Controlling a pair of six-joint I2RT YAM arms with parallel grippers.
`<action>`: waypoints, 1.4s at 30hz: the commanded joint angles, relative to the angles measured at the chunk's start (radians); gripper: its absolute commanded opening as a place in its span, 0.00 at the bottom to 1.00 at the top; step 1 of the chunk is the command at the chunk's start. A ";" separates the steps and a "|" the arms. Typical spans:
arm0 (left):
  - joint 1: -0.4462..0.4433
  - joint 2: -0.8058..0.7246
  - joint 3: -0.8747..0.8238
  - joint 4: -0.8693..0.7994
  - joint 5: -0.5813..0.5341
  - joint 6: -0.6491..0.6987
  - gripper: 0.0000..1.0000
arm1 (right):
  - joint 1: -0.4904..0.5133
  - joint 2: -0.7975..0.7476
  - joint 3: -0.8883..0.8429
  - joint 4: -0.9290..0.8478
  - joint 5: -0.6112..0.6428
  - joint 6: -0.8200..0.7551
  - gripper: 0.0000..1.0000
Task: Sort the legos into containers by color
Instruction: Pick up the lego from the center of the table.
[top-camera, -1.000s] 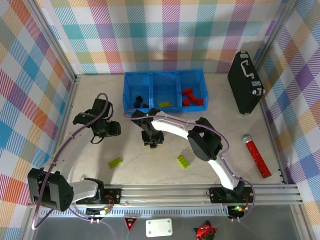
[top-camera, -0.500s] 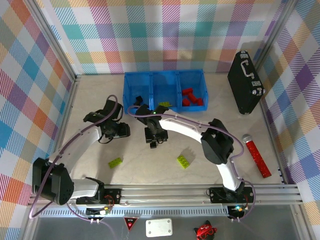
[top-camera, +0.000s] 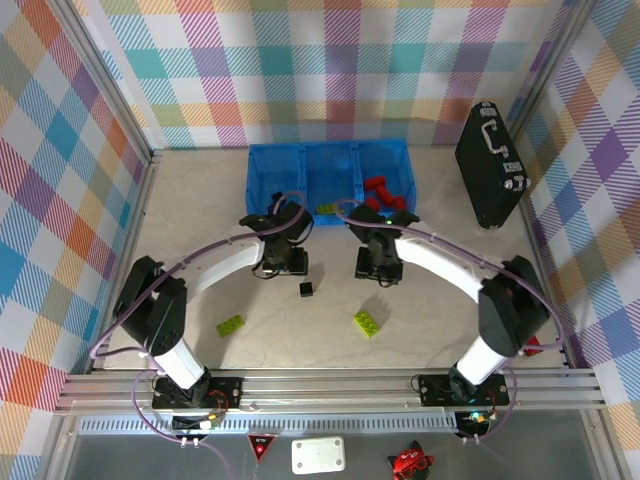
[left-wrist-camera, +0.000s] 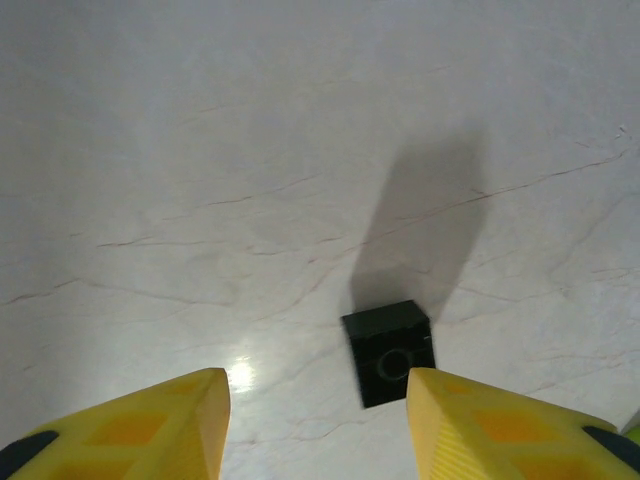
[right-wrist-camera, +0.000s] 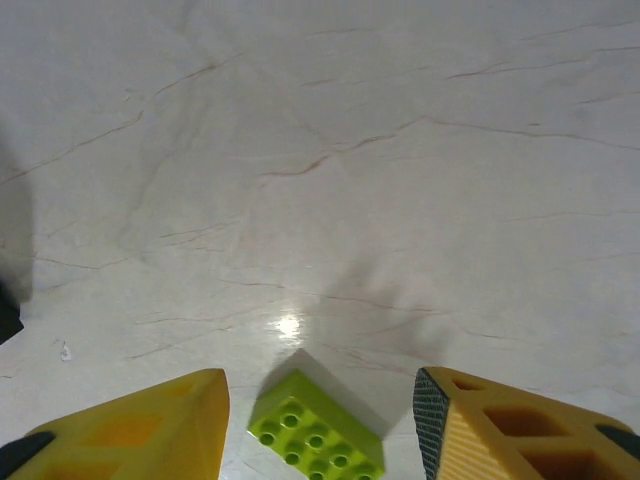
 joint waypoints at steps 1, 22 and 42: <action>-0.041 0.061 0.052 -0.019 -0.041 -0.064 0.51 | -0.022 -0.091 -0.037 -0.002 0.023 0.004 0.54; -0.090 0.210 0.026 0.038 0.002 -0.115 0.38 | -0.054 -0.158 -0.068 -0.007 0.025 -0.006 0.53; 0.136 0.189 0.321 -0.128 -0.040 0.114 0.35 | -0.055 -0.167 -0.077 -0.048 0.041 -0.004 0.53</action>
